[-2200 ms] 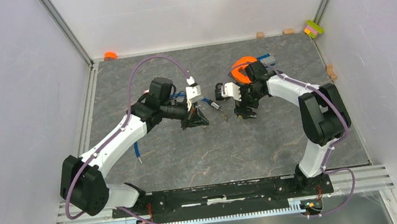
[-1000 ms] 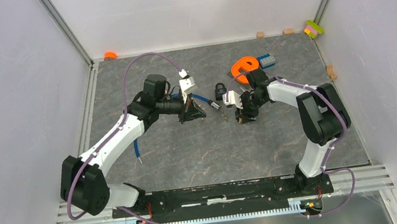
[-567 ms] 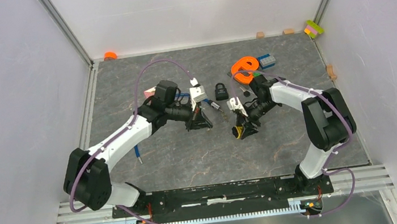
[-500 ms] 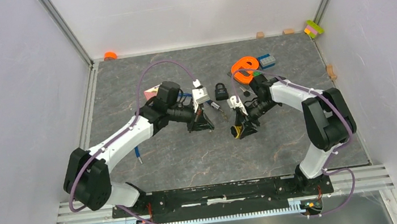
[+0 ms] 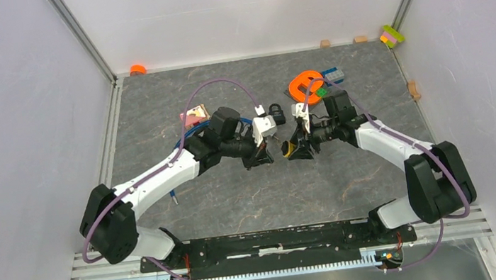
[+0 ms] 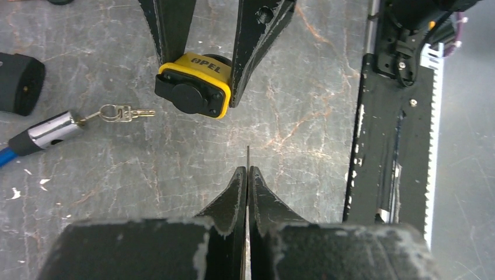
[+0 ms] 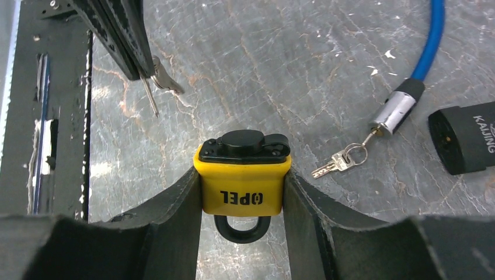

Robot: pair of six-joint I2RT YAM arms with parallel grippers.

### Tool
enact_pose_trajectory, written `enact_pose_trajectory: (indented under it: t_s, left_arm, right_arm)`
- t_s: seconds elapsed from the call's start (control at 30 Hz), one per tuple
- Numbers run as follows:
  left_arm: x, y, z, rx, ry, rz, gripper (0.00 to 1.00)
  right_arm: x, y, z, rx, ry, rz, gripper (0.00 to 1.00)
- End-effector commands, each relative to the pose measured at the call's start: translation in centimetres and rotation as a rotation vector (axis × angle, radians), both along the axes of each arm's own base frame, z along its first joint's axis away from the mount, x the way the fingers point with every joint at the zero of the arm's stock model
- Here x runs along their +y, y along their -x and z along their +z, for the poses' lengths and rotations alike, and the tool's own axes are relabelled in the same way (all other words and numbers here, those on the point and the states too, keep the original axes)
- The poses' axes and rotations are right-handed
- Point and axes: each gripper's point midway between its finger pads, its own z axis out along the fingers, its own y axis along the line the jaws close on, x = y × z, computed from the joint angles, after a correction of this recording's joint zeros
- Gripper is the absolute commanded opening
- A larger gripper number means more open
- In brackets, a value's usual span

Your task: Unlock with the key

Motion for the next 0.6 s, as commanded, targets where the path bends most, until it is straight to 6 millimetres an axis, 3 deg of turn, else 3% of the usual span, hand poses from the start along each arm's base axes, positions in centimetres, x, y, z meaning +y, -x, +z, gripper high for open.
enact_pose_trajectory:
  t_s: [0.0, 0.57]
  left_arm:
    - [-1.1, -2.4, 2.8, -0.157, 0.017, 0.083, 0.02]
    - [-3.0, -3.2, 3.0, -0.217, -0.036, 0.129, 0.02]
  right_arm:
    - [0.7, -1.3, 2.4, -0.029, -0.081, -0.086, 0.0]
    - [0.5, -1.8, 2.0, -0.002, -0.079, -0.155, 0.0]
